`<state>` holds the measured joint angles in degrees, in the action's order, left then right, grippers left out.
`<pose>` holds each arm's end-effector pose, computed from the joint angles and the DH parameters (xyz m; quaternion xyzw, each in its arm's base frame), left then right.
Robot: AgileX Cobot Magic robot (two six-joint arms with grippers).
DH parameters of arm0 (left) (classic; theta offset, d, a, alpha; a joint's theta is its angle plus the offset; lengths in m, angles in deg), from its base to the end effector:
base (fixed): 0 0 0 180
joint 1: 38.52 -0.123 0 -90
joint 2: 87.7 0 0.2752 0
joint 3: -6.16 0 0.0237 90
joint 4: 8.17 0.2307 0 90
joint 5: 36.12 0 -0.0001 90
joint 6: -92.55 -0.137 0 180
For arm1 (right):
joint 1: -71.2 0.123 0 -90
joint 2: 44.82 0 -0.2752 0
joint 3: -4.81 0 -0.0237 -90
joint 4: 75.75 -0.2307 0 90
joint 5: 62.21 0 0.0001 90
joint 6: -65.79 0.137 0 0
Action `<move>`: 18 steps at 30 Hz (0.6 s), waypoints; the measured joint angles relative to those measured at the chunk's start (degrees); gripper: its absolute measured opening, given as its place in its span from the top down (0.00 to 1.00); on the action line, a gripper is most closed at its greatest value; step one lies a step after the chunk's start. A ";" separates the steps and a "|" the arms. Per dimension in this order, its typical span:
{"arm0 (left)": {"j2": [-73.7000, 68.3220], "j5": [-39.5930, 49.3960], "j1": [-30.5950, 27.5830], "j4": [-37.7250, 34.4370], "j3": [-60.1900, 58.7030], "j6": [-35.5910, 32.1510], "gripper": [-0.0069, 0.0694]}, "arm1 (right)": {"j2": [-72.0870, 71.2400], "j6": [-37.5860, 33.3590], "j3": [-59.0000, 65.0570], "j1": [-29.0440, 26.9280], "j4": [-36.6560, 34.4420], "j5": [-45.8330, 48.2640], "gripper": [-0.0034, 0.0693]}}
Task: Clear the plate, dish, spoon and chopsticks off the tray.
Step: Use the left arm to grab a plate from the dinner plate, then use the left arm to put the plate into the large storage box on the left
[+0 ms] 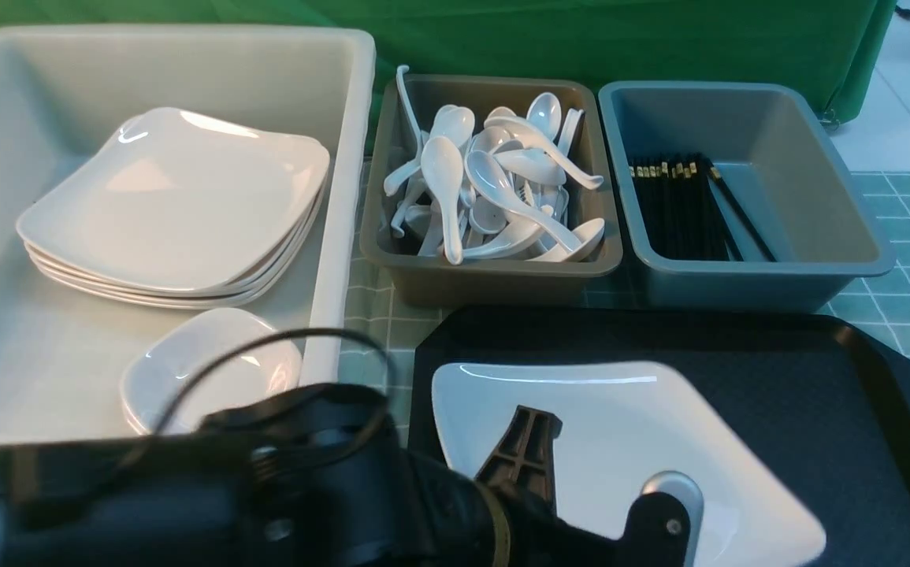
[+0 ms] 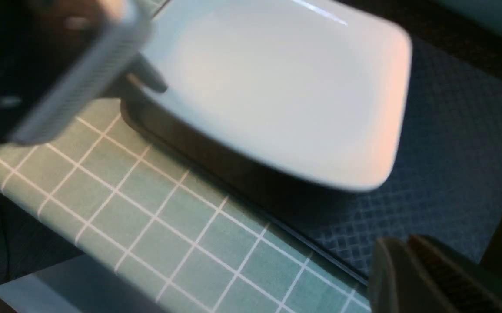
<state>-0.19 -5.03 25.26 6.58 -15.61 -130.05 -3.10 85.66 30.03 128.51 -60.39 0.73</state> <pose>0.1535 -0.2708 0.2141 0.8090 0.4990 0.0401 0.3079 0.0817 0.0675 0.3344 -0.2925 0.8488 0.1574 0.4114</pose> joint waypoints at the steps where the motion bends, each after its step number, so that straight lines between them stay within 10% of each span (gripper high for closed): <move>1: 1.19 0.49 0.48 -0.51 -0.07 0.04 0.88 | 0.00 0.00 0.00 0.00 0.00 -0.01 0.86; 18: 15.86 -3.07 0.75 -2.51 -0.14 2.08 0.87 | -0.06 0.59 -8.19 0.00 5.76 0.05 0.86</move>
<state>15.67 -8.10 26.01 4.07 -15.75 -127.96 -3.16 86.25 21.83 128.51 -54.63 0.78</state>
